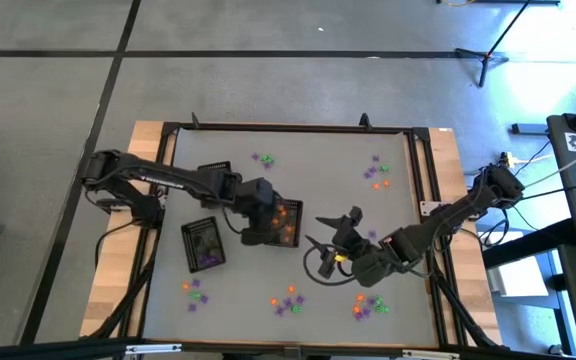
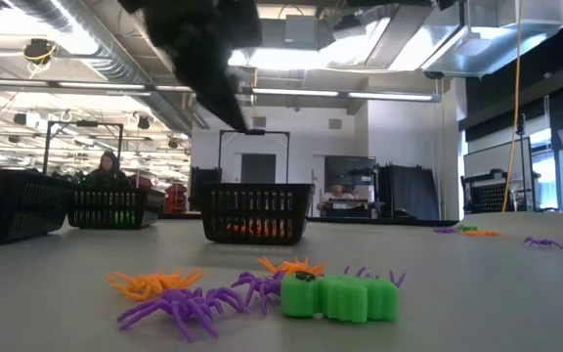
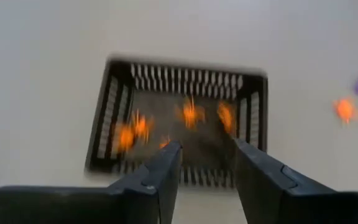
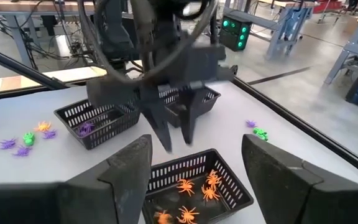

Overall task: Sort Halloween decoration
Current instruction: Put the orange spider toy into the bottom right black basket

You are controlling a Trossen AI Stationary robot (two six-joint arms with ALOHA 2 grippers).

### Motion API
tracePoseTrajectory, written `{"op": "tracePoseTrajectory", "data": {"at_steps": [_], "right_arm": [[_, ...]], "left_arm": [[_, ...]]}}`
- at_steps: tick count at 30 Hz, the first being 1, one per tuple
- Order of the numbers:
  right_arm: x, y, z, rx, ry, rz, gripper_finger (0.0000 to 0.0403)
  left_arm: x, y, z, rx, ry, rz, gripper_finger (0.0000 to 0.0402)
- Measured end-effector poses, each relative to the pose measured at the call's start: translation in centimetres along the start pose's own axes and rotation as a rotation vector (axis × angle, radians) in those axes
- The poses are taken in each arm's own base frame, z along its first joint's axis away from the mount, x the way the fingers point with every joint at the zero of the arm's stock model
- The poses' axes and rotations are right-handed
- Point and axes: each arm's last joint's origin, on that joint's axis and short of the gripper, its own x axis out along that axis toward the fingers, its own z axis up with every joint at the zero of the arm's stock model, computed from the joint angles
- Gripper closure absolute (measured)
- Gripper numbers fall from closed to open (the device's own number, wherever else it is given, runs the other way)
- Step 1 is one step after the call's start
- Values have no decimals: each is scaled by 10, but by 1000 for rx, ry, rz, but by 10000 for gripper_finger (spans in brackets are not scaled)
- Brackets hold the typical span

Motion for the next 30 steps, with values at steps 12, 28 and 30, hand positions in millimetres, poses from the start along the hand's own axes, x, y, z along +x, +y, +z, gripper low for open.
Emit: {"op": "tracePoseTrajectory", "data": {"at_steps": [12,28,30], "right_arm": [[0,0,-1,-4,7,8,157],[0,0,0,36,3,10,157],[0,0,0,37,3,10,157]], "left_arm": [[-102,-105,-43,30,206,-114,304],[-103,-201,-176,-56,237,29,310],[-87,-200,-193,-79,301,46,310]]}}
